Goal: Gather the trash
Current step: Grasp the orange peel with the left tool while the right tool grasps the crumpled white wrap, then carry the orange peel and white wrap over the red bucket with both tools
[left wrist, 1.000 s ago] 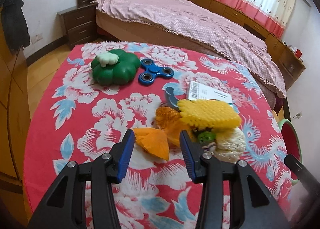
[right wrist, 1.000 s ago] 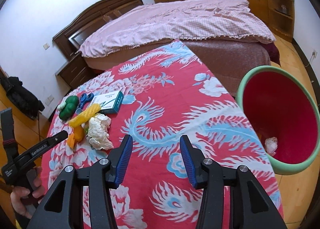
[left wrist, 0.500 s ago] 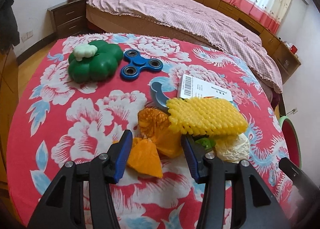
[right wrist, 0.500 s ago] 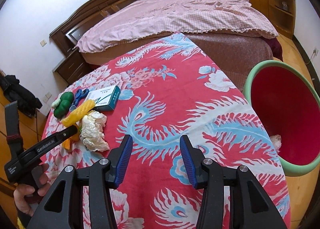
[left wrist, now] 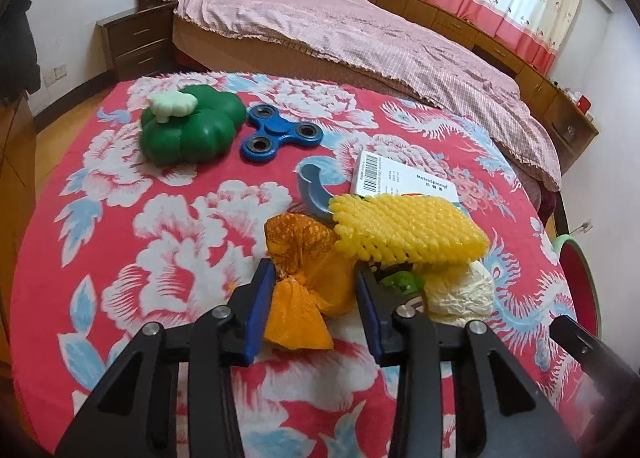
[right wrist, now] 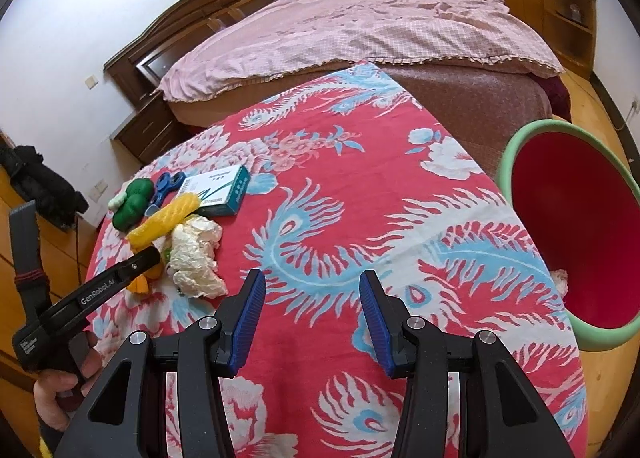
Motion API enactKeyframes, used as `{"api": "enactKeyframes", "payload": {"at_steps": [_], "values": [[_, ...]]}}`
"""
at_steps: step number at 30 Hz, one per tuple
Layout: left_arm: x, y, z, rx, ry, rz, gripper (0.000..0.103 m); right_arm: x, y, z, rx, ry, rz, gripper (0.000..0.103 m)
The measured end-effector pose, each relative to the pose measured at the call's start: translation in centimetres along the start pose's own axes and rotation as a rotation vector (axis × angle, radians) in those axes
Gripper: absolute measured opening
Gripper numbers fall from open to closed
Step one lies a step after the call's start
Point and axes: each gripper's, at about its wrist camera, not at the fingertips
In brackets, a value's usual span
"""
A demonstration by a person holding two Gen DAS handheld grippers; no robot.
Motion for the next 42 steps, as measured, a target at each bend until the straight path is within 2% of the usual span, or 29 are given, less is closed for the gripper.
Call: {"api": "enactKeyframes", "payload": {"at_steps": [8,18,30,31,32,35,42], "values": [[0.9,-3.5,-1.8,-0.022,-0.027,0.052,0.04,-0.3,0.1,-2.2,-0.025,-0.042,0.004,0.05],[1.9,-5.8,-4.9,-0.044,-0.06,0.099,0.04,-0.8,1.6,-6.6,-0.056,-0.11,-0.007,0.05],[2.5,-6.2,-7.0,0.032,-0.085,0.091,0.04,-1.5,5.1,-9.9,-0.036,-0.128,-0.038,0.05],[2.5,-6.2,-7.1,0.038,-0.086,0.089,0.04,-1.6,5.3,-9.9,-0.034,-0.124,-0.036,0.048],[2.6,-6.3,-7.1,0.044,-0.085,0.089,0.04,-1.6,5.3,-10.0,-0.034,-0.12,-0.031,0.037],[2.7,-6.5,-7.3,0.051,-0.085,0.088,0.04,-1.6,5.2,-10.1,-0.04,-0.123,-0.022,0.029],[3.0,-6.8,-7.2,0.068,-0.098,0.085,0.04,-0.8,3.6,-10.4,-0.042,-0.154,0.005,0.026]]}}
Point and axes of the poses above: each gripper's, at about its wrist camera, not at the fingertips, and y roughly the way its jaws point, z to its right, x to its underside, and after that the axes turned 11 degrees about -y, right-handed
